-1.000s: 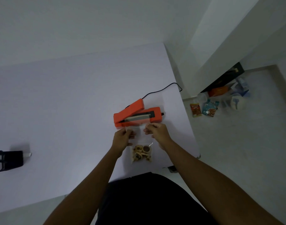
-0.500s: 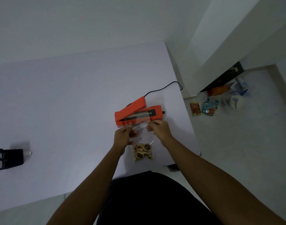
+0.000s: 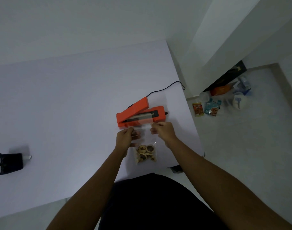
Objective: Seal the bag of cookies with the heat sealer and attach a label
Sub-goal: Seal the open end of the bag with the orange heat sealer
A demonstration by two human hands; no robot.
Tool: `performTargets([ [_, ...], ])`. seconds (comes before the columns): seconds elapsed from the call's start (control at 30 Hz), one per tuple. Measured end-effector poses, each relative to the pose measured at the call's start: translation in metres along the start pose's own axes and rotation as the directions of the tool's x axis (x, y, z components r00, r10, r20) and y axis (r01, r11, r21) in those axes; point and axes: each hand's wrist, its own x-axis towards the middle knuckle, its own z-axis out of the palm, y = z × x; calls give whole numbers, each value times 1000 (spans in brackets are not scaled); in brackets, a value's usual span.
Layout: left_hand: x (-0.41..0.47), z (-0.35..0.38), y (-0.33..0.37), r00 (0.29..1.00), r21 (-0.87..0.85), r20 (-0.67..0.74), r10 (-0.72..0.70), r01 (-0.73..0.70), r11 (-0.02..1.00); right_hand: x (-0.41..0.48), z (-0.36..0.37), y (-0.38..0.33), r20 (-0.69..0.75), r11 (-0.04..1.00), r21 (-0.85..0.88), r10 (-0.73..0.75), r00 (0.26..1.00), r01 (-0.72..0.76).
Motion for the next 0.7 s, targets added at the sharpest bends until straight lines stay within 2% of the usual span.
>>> performTargets([
  [0.27, 2, 0, -2, 1000, 9, -2, 14, -14, 1000, 1, 2, -2, -17, 999, -34, -7, 1000, 7],
  [0.37, 2, 1, -3, 1000, 4, -7, 16, -16, 1000, 1, 2, -7, -76, 969, -218, -134, 988, 115],
  [0.47, 4, 2, -4, 1000, 4, -17, 21, -20, 1000, -6, 0, -26, -157, 909, -331, -316, 936, 252],
  [0.57, 5, 2, -5, 1000, 16, -22, 16, -15, 1000, -18, -3, -59, -203, 896, -226, -426, 882, 381],
  [0.7, 5, 3, -4, 1000, 19, -28, 5, -5, 1000, -38, -8, -104, -180, 854, -67, -519, 835, 516],
])
